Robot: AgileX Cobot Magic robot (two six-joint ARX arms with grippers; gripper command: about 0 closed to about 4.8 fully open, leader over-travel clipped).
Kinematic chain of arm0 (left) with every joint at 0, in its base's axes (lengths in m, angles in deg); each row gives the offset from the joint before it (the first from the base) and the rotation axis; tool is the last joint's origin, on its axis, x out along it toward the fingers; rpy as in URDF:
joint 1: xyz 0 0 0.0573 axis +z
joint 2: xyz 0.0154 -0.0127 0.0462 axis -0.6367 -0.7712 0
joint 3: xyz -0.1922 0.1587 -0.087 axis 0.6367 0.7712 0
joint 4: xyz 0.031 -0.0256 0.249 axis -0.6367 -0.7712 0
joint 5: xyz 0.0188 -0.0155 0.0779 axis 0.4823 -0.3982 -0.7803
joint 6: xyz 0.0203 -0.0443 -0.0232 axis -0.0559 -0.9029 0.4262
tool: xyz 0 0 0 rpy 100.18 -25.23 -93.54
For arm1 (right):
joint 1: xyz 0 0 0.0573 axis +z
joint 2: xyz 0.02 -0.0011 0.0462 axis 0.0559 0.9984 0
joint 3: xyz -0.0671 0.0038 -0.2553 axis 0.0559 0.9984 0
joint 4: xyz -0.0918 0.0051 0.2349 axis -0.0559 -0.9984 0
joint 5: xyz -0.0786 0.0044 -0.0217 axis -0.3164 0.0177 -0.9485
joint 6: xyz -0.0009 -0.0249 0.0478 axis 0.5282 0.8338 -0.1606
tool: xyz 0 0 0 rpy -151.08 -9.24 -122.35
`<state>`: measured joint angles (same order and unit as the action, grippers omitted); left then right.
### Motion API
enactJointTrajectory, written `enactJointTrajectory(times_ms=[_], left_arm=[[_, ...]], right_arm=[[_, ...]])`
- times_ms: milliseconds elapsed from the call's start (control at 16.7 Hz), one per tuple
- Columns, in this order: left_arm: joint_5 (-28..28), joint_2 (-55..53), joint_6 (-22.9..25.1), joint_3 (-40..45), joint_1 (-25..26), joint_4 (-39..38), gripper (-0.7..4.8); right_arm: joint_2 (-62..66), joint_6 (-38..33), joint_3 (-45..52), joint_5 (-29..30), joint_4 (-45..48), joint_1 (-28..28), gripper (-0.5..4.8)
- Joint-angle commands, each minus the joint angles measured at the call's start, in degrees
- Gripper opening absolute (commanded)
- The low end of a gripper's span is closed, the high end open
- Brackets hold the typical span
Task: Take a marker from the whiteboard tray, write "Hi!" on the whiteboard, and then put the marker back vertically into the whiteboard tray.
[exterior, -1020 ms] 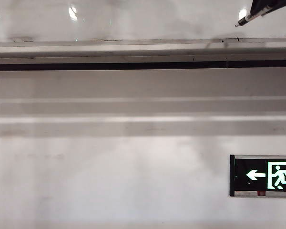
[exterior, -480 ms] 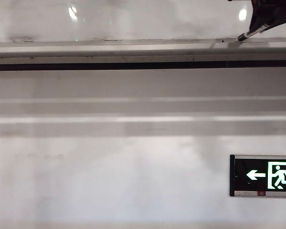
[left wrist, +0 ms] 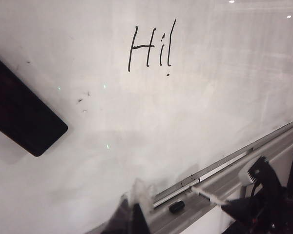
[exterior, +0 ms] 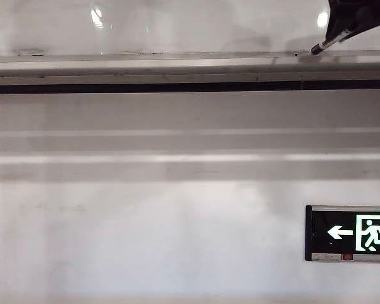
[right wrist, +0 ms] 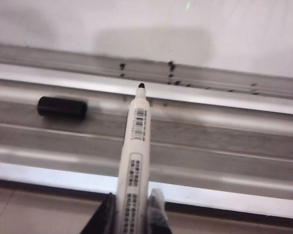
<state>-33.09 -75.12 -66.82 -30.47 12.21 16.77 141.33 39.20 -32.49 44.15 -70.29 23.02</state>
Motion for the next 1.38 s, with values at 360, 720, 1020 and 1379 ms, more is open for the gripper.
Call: enactJointTrajectory(times_ms=[360,720,1020,1379], left_arm=[[0.44,0.11,-0.17,-0.17,-0.02,0.52,-0.06],[0.44,0.11,-0.17,-0.17,-0.02,0.55,-0.06],[0.44,0.11,-0.17,-0.17,-0.02,0.5,-0.06],[0.39,0.11,-0.17,-0.17,-0.02,0.5,-0.06]], right_arm=[[2.23,-1.2,-2.67,1.2,-2.38,-0.02,-0.01],[3.23,-1.75,-3.1,2.05,-0.7,-0.94,-0.01],[4.83,-1.75,-3.37,2.25,1.42,-1.4,-0.01],[5.79,-1.75,-3.37,2.23,2.91,-1.4,0.02]])
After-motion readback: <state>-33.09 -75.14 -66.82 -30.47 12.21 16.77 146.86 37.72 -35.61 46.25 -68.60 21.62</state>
